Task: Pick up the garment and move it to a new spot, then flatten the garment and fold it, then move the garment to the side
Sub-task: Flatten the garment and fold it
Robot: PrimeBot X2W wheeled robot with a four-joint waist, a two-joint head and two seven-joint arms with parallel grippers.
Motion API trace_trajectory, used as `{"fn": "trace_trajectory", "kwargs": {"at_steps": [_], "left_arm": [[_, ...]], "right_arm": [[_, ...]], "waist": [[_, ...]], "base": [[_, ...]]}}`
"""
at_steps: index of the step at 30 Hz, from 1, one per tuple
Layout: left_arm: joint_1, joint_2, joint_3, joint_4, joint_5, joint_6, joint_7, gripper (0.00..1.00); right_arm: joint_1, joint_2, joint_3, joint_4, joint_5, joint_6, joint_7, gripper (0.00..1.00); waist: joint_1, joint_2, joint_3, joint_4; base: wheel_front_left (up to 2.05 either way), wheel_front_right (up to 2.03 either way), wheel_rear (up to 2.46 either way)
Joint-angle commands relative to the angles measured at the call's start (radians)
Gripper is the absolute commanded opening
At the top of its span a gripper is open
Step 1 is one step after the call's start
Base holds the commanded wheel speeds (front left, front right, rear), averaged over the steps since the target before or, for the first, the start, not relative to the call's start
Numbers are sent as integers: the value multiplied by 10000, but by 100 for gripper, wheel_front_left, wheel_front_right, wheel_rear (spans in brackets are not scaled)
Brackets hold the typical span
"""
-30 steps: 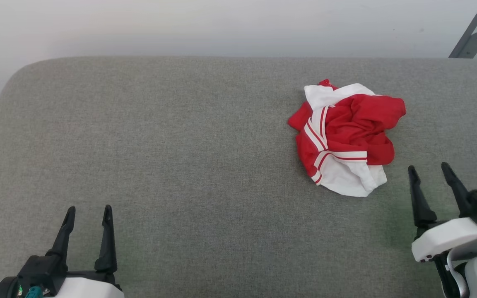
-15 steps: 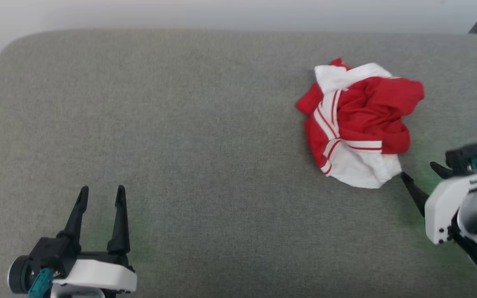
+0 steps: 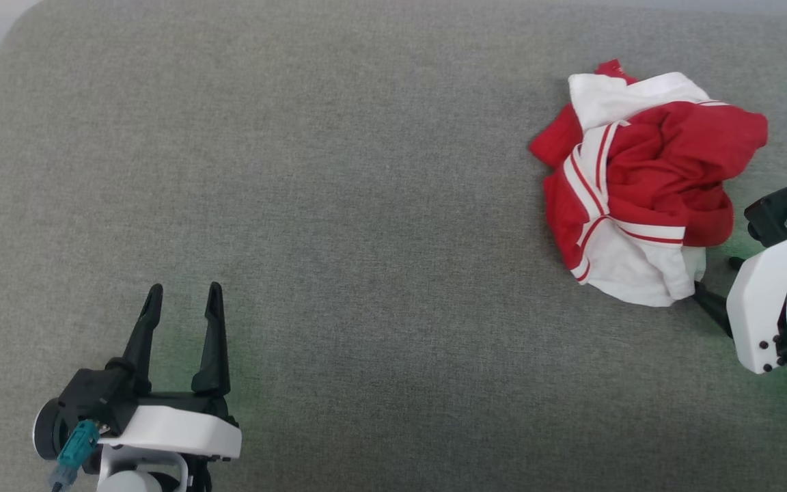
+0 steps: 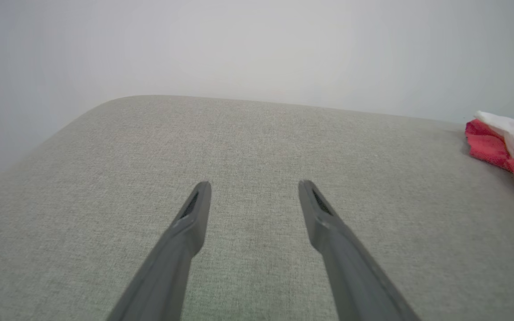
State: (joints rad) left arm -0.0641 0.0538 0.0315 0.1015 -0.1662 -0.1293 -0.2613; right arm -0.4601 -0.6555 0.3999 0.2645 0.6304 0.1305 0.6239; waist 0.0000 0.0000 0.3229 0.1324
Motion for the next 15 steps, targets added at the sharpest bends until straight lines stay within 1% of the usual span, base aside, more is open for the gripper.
{"fn": "trace_trajectory", "kwargs": {"at_steps": [1, 4, 5, 6, 8, 11, 12, 15], "left_arm": [[-179, -11, -10, 33, -45, -16, -56, 100], [-267, -27, -104, 86, -109, -16, -56, 100], [-313, -29, -146, 114, -146, -16, -56, 100], [-372, -23, -195, 137, -193, -16, -56, 100], [-451, -22, -291, 166, -289, -16, -56, 100], [-558, -21, -399, 205, -436, -16, -57, 100], [-598, -22, -418, 205, -470, -16, -57, 100], [-592, -24, -469, 260, -486, -16, -57, 100]], "right_arm": [[164, 139, 333, 79, 118, 4, 297, 100], [125, -37, 602, -89, 369, 7, 854, 100], [115, -93, 672, -163, 424, 7, 998, 98], [78, -166, 741, -240, 465, 7, 1145, 82], [38, -336, 875, -373, 514, 12, 1386, 44], [21, -543, 1014, -579, 652, 4, 1588, 6], [3, -602, 1002, -633, 679, 3, 1631, 0], [11, -704, 956, -736, 741, 0, 1598, 0]], "waist": [[0, 0, 107, 66], [0, 0, 249, 105], [0, 0, 287, 118], [0, 0, 321, 131], [0, 0, 391, 169], [0, 0, 459, 216], [0, 0, 489, 226], [0, 0, 510, 246]], "base": [[0, 0, 0], [0, 0, 0], [0, 0, 0], [0, 0, 0], [0, 0, 0], [0, 0, 0], [0, 0, 0], [0, 0, 0]]}}
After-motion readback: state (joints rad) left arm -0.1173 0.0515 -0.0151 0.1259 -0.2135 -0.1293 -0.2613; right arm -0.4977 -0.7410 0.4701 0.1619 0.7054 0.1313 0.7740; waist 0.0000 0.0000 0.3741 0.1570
